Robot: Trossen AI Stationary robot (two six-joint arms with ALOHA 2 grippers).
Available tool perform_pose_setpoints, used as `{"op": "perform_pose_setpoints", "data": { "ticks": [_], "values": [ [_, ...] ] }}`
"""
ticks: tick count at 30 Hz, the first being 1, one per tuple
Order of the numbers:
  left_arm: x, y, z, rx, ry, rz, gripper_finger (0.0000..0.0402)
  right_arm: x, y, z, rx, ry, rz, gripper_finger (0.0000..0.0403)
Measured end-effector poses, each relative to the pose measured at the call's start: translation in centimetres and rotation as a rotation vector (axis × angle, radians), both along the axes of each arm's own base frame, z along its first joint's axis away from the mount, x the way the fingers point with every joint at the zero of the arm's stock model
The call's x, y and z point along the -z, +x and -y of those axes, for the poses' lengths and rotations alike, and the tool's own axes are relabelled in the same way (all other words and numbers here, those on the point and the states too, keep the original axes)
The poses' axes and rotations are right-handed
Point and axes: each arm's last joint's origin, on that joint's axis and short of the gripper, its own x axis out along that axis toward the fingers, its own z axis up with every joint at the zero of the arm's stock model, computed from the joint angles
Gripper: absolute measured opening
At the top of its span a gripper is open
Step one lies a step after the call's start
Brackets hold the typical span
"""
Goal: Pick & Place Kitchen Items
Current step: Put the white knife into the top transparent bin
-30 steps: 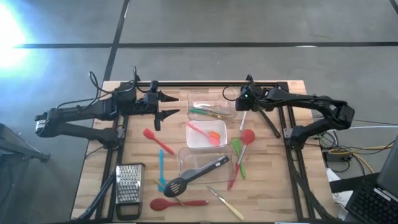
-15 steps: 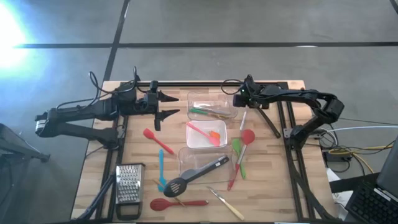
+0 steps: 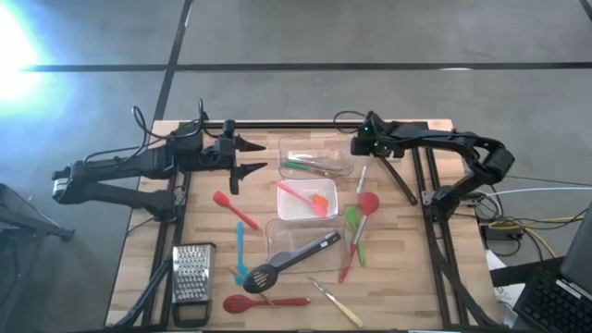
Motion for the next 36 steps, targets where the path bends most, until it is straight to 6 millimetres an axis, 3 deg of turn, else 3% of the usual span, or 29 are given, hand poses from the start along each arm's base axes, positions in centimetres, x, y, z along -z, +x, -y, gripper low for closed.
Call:
{"op": "perform_pose_setpoints", "data": {
  "ticks": [6,12,24,36],
  "values": [
    [0.0,0.0,0.0,0.000,0.000,0.000,0.0204,-2.1,-1.0,-0.1,0.015,-0.044,0.048,0.0157],
    [0.0,0.0,0.0,0.000,0.000,0.000,0.0204,-2.3,-1.5,-0.4,-0.155,-0.056,-0.032,0.0165],
    [0.0,0.0,0.0,-0.001,0.001,0.001,0.0204,-1.8,-0.9,-1.2,-0.298,-0.005,-0.041,0.0151],
    [0.0,0.0,0.0,0.000,0.000,0.000,0.0204,0.1,0.5,-5.3,-0.314,0.078,-0.050,0.0129]
  ]
}}
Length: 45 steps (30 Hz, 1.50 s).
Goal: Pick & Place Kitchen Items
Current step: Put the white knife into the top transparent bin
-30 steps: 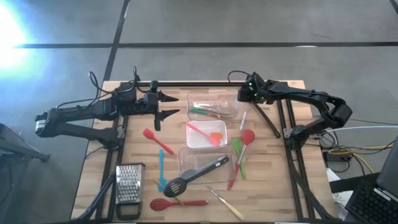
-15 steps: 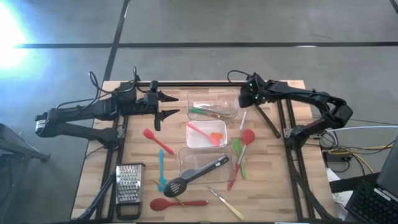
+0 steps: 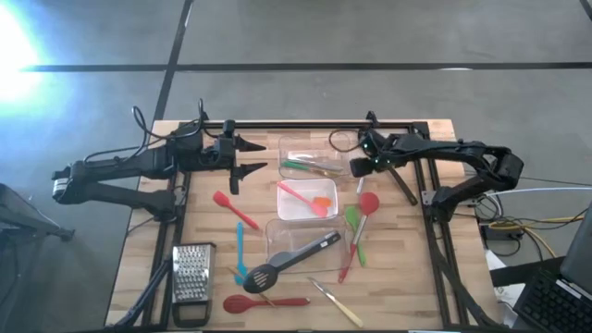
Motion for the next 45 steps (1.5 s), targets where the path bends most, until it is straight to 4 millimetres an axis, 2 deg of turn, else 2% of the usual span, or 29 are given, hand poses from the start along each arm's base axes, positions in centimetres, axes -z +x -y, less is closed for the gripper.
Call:
{"op": "perform_pose_setpoints", "data": {
  "ticks": [8,15,20,25,35,39,45],
  "values": [
    [0.0,0.0,0.0,0.000,0.000,0.000,0.0204,0.0,1.5,-2.7,-0.071,-0.038,-0.005,0.0132],
    [0.0,0.0,0.0,0.000,0.000,0.000,0.0204,0.0,1.9,-3.7,-0.061,-0.043,0.001,0.0130],
    [0.0,0.0,0.0,0.000,0.000,0.000,0.0204,0.2,2.3,-4.5,-0.079,-0.037,-0.003,0.0143],
    [0.0,0.0,0.0,0.000,0.000,0.000,0.0204,1.3,2.8,-5.2,-0.096,-0.017,-0.042,0.0158],
    [0.0,0.0,0.0,0.000,0.000,0.000,0.0204,4.3,3.8,-5.3,-0.090,0.040,-0.138,0.0176],
    [0.0,0.0,0.0,0.000,0.000,0.000,0.0204,4.9,3.8,-5.3,-0.063,0.051,-0.162,0.0158],
    [0.0,0.0,0.0,0.000,0.000,0.000,0.0204,4.3,3.6,-5.3,-0.035,0.035,-0.139,0.0083]
  ]
}}
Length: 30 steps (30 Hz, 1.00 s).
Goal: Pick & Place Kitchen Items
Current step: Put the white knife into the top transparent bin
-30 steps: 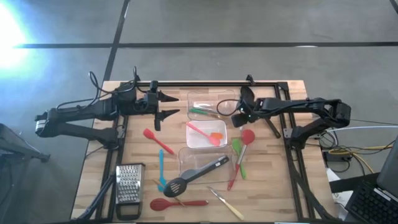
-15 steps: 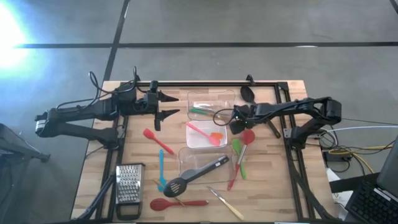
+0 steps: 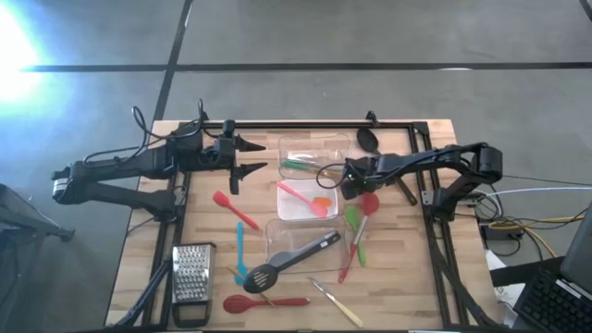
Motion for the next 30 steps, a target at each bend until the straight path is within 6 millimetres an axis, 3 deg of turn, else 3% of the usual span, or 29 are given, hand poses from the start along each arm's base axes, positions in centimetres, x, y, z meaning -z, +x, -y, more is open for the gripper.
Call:
{"op": "perform_pose_setpoints", "data": {
  "ticks": [5,17,23,30],
  "values": [
    [0.0,0.0,0.0,0.000,0.000,0.000,0.0204,-0.6,-0.1,0.0,0.014,-0.024,0.024,0.0023],
    [0.0,0.0,0.0,0.000,0.000,0.000,0.0204,-1.8,-0.4,0.0,0.042,-0.050,0.074,0.0022],
    [0.0,0.0,0.0,0.000,0.000,0.000,0.0204,-4.9,-1.1,-0.3,0.035,-0.133,0.187,0.0022],
    [0.0,0.0,0.0,0.000,0.000,0.000,0.0204,-9.4,-3.5,-1.1,0.005,-0.288,0.320,0.0022]
  ]
}}
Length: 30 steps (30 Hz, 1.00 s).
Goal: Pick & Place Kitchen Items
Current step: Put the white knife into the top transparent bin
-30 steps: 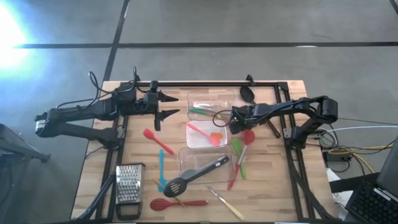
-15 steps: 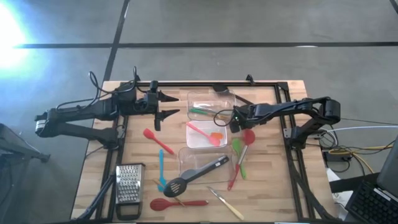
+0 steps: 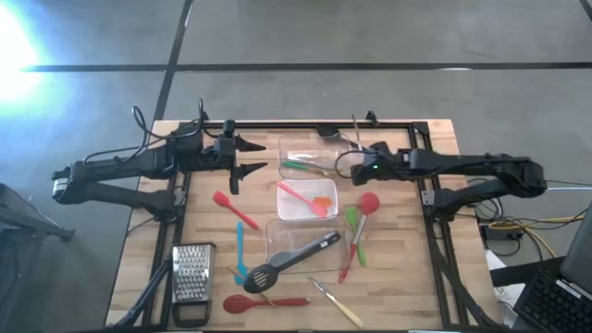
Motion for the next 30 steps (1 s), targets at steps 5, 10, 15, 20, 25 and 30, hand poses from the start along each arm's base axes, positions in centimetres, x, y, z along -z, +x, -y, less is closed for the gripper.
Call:
{"op": "perform_pose_setpoints", "data": {
  "ticks": [5,10,15,20,25,30],
  "values": [
    [0.0,0.0,0.0,0.000,0.000,0.000,0.0204,-2.8,-1.7,-1.0,-0.049,-0.147,0.088,0.0022],
    [0.0,0.0,0.0,0.000,-0.006,0.001,0.0204,-5.1,-2.5,-1.7,-0.137,-0.303,0.182,0.0022],
    [0.0,0.0,0.0,-0.001,-0.007,0.001,0.0204,-6.6,-2.0,-2.5,-0.277,-0.435,0.256,0.0022],
    [-0.1,0.0,0.0,-0.001,-0.006,0.013,0.0204,-7.2,-1.2,-3.7,-0.409,-0.519,0.287,0.0022],
    [-0.6,0.0,0.0,-0.002,-0.032,0.063,0.0204,-7.4,-0.8,-5.5,-0.542,-0.571,0.328,0.0022],
    [-0.3,1.4,-0.3,-0.004,-0.126,0.105,0.0204,-7.6,-0.1,-7.1,-0.637,-0.663,0.426,0.0022]
  ]
}}
